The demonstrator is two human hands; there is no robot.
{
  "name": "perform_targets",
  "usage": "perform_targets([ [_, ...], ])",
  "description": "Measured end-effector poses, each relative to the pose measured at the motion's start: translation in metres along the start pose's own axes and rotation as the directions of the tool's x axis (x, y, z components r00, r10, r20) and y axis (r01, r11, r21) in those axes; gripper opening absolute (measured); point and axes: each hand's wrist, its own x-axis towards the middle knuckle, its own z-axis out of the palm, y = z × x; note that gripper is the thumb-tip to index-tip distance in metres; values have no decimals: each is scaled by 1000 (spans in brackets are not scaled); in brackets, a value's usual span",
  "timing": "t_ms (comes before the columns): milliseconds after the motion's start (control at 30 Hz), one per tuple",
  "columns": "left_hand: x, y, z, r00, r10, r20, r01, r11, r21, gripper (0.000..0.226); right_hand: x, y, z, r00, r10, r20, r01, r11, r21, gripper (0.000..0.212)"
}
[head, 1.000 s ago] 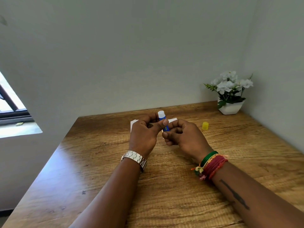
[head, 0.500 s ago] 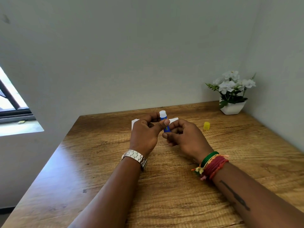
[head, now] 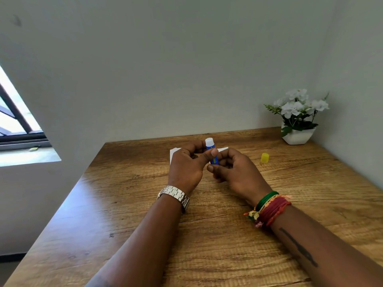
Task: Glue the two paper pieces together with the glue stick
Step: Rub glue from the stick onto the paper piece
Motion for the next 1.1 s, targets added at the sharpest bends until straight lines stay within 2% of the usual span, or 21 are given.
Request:
perform_targets([
  [267,3,-1,-2,1000,-31,-3,31,999,-33,17,-1,0,-2,996,-9,85,0,995,104,15],
  [400,3,-1,-4,999,-38,-10,37,998,-48,14,-1,-2,0,997,-13,78,4,994,112,27],
  [500,3,-2,-4,999,-43,-3,43,999,-33,20,-1,-2,0,1000,-2,8,1,997,75,40],
  [633,2,-3,-2,999,-37,19,37,999,11,17,0,-1,-3,999,-35,-37,34,999,-13,39],
  [967,3,-6,-3,997,-74,-5,74,997,-7,33,0,-4,-2,999,-18,35,16,999,52,55],
  [1100,3,-6,-4,996,-87,6,87,996,-19,28,-2,-4,-1,998,-26,59,21,995,93,56],
])
